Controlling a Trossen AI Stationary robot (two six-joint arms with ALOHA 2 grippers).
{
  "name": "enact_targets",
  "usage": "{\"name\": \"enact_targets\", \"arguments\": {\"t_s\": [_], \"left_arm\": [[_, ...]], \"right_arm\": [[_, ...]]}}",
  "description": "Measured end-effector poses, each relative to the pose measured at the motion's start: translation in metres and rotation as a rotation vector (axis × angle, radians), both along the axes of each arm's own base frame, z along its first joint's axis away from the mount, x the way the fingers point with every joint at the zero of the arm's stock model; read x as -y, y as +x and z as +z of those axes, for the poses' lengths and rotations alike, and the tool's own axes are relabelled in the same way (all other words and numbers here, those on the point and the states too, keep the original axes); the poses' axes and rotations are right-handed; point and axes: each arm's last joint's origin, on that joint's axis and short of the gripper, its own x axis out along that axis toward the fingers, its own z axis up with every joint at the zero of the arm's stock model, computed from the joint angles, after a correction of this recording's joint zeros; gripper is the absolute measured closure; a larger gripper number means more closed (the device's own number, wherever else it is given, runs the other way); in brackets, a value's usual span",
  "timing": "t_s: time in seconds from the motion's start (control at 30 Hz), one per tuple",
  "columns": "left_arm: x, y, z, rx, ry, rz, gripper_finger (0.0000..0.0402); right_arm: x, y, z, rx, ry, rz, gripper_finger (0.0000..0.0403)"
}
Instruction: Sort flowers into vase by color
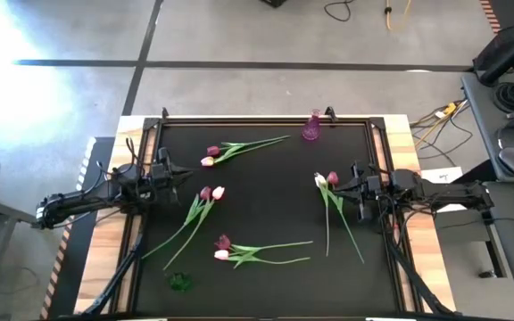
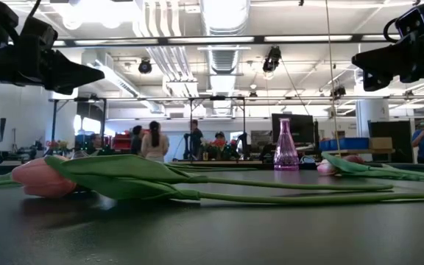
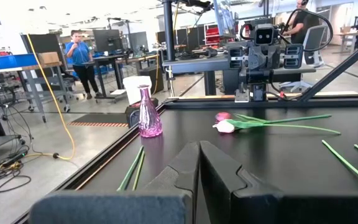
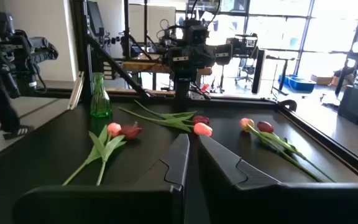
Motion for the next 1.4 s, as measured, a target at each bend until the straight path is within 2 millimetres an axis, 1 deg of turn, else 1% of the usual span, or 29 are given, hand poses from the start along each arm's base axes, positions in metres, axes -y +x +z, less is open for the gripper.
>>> {"name": "enact_targets", "arguments": {"t_s": [0.83,1.1,1.27,1.3,1.4], "left_arm": [[0.000,0.000,0.000,0.000,0.000,0.000,0.0401],[0.000,0.000,0.000,0.000,0.000,0.000,0.0401],[0.000,0.000,0.000,0.000,0.000,0.000,0.0401],[0.000,0.000,0.000,0.000,0.000,0.000,0.0401],[0.000,0.000,0.000,0.000,0.000,0.000,0.0401]], "right_arm": [[0.000,0.000,0.000,0.000,0.000,0.000,0.0374],[0.000,0.000,0.004,0.042,-0.015,-0.001,0.0374],[0.000,0.001,0.003,0.019,0.095,0.000,0.0374],[0.001,0.002,0.000,-0.010,0.111,-0.015,0.0374],[0.004,0.005,-0.007,-0.092,0.172,-0.129,0.0374]]}}
